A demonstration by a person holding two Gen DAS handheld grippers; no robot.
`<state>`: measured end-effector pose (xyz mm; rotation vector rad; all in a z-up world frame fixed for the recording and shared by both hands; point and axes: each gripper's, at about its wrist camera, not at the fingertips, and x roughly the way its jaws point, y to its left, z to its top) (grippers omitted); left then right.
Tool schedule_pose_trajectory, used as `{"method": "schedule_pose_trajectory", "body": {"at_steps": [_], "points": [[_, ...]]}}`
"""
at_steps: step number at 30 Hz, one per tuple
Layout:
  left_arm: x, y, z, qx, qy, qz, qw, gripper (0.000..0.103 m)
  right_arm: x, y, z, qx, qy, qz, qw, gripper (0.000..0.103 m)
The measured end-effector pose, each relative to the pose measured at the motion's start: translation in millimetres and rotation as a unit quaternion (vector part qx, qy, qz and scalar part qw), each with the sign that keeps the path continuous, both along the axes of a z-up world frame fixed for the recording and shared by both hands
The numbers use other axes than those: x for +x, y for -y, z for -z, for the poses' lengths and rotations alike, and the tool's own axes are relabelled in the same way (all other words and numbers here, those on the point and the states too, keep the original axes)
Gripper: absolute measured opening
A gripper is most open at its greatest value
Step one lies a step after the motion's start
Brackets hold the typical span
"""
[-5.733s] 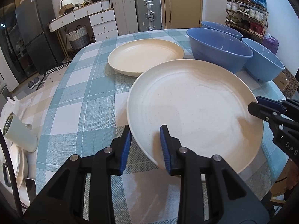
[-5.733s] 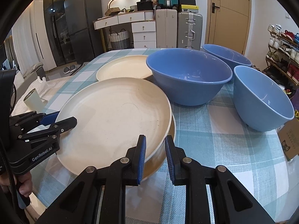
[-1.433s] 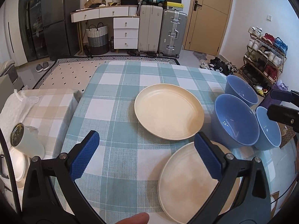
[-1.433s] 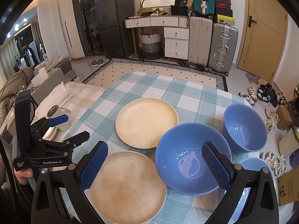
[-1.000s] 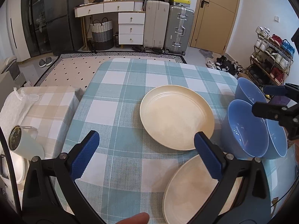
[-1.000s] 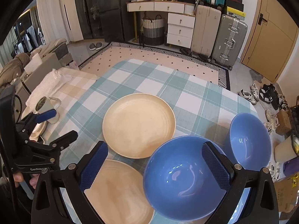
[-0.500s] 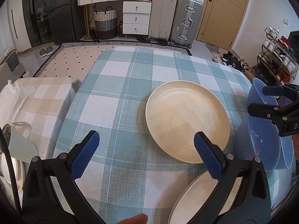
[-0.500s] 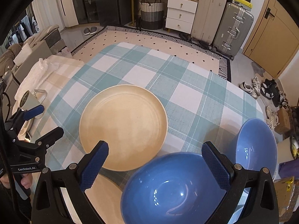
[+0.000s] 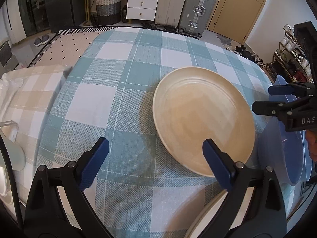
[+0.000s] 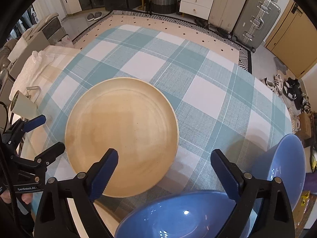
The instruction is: Organize plates and bowls
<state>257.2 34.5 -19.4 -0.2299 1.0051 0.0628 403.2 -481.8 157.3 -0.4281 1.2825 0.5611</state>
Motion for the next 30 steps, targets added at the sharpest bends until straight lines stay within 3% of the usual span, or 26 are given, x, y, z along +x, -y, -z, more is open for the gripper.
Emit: {"method": "schedule_pose_trajectory", "body": {"at_steps": [9,13,16,21,24,28,30], "points": [[19,0,14,-0.007,-0.011,-0.003,0.9999,0.093,18,-3,22,-0.007,-0.032,-0.008,0.999,0.077],[26,3,17,-0.010,-0.013,-0.002,0.9999,0.089,26,-5,34,-0.023,-0.046,-0.006,0.999,0.065],[30,5,21,-0.008,-0.018,-0.002,0.9998,0.078,29,-6,41,-0.027,-0.052,-0.008,0.998,0.055],[34,10,29,-0.010,-0.028,0.008,0.9995,0.066,28,-9,47,-0.028,-0.058,-0.019,0.998,0.048],[36,12,33,-0.008,-0.032,0.012,0.9994,0.052,27,-10,51,-0.031,-0.057,-0.021,0.998,0.040],[35,16,35,-0.004,-0.030,0.020,0.9993,0.024,25,-10,53,-0.036,-0.051,-0.024,0.998,0.032],[35,17,35,-0.005,-0.029,0.022,0.9993,0.021,21,-11,53,-0.041,-0.041,-0.027,0.998,0.029]]}}
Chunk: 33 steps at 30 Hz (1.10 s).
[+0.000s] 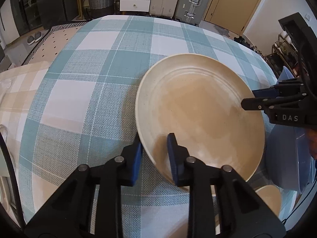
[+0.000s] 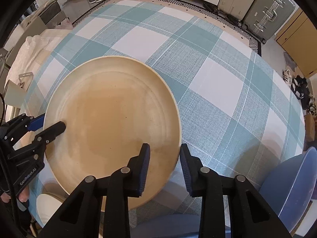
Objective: Organize plates and bowls
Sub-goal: 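Close the left tool on the cream plate rim while the right tool grips the opposite rim, then lift the cream plate with both tools and carry it over the other cream plate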
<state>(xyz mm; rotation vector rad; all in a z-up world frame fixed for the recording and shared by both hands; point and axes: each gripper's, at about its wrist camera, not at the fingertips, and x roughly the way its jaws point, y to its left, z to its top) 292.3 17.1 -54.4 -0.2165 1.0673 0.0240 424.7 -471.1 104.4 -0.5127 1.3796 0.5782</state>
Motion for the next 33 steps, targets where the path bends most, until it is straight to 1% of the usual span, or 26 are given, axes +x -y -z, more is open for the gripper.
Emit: {"method": "schedule_pose_trajectory", "body": {"at_steps": [2,3,9,13,16,22,33], "points": [[-1,2,-1,0.009,0.002,0.000,1.0000,0.021,-2,1,0,-0.004,0.008,-0.003,1.000,0.024],[-1,2,-1,0.010,0.003,0.000,0.9999,0.021,-3,2,-1,-0.004,0.011,-0.004,1.000,0.023],[-4,5,-7,0.026,0.010,-0.002,0.9996,0.020,-8,4,-6,0.000,0.025,-0.010,1.000,0.022],[-7,4,-14,0.026,0.016,-0.006,0.9995,0.020,-9,3,-12,0.000,0.033,-0.009,0.999,0.022],[-10,2,-20,0.021,0.020,-0.007,0.9996,0.020,-11,2,-19,0.006,0.033,-0.014,0.999,0.022],[-19,2,-36,0.025,0.036,-0.008,0.9990,0.020,-17,3,-36,0.010,0.040,-0.016,0.999,0.022],[-52,-3,-80,0.029,0.069,-0.014,0.9971,0.020,-42,1,-79,0.021,0.068,-0.019,0.997,0.022]]}}
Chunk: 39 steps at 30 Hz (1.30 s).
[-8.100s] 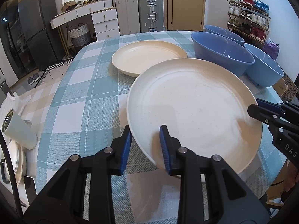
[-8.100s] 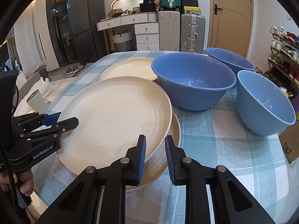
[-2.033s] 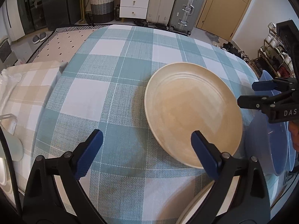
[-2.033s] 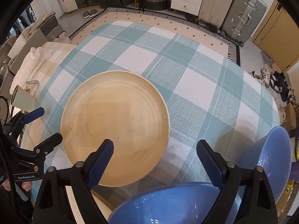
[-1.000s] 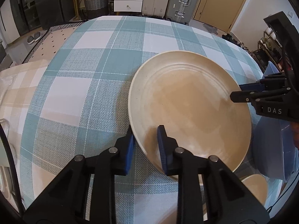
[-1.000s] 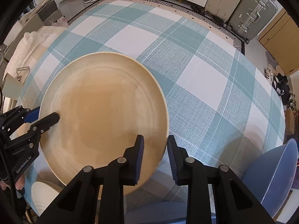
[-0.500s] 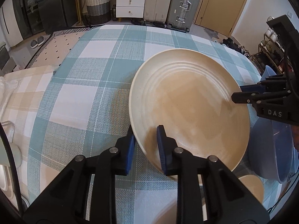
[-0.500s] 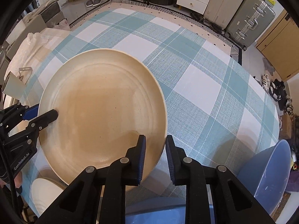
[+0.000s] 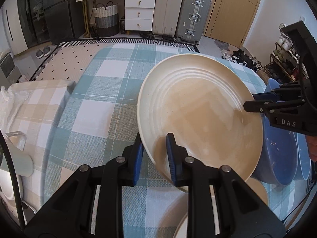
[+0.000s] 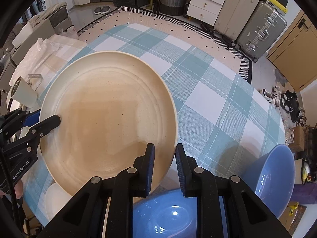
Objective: Organize plates and bowls
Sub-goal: 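Lift the cream plate with both tools and carry it over the other cream plate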
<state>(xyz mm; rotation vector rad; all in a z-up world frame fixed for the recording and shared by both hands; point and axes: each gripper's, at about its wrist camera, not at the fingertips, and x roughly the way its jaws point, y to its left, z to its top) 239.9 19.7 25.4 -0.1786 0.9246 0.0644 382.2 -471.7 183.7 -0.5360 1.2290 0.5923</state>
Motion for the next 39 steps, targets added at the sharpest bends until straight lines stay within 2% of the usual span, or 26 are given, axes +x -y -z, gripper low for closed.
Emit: {"method": "schedule_pose_trajectory", "body": {"at_steps": [12,23,30,39], "points": [[-46,2,-48,0.005,0.032,-0.003,0.9995,0.020,-32,0,-43,0.015,0.029,-0.001,0.999,0.022],[-96,16,-81,0.008,0.053,0.002,0.9985,0.020,-69,11,-74,0.029,0.046,0.000,0.999,0.022],[-127,29,-94,0.014,0.063,0.010,0.9979,0.020,-94,21,-86,0.033,0.053,0.003,0.998,0.022],[-156,53,-97,0.025,0.067,0.028,0.9970,0.020,-123,43,-92,0.041,0.060,0.017,0.997,0.022]]}}
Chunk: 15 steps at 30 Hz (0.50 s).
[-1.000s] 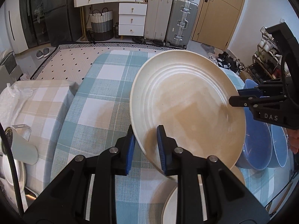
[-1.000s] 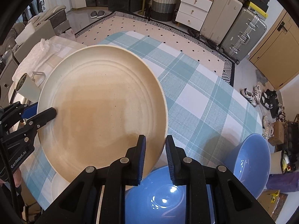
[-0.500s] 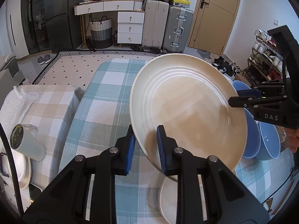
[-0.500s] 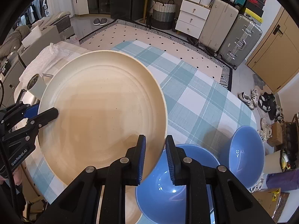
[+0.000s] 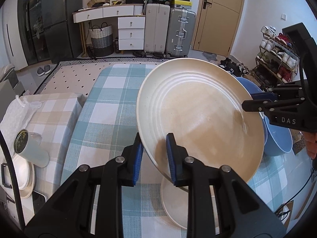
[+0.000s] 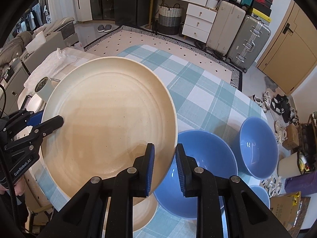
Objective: Organize plates and bowls
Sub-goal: 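Lift the cream plate with both tools and carry it over the other cream plate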
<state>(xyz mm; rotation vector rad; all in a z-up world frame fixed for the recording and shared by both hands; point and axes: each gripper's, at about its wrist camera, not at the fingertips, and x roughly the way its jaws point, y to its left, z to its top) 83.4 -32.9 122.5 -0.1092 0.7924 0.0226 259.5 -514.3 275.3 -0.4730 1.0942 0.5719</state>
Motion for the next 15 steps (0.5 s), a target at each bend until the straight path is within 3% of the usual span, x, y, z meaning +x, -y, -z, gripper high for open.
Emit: {"method": "schedule_pose_trajectory", "body": {"at_steps": [15], "points": [[-32,19,17,-0.002,-0.004,0.015,0.9999,0.020,-42,24,-1,0.021,0.013,0.017,1.000,0.022]]}}
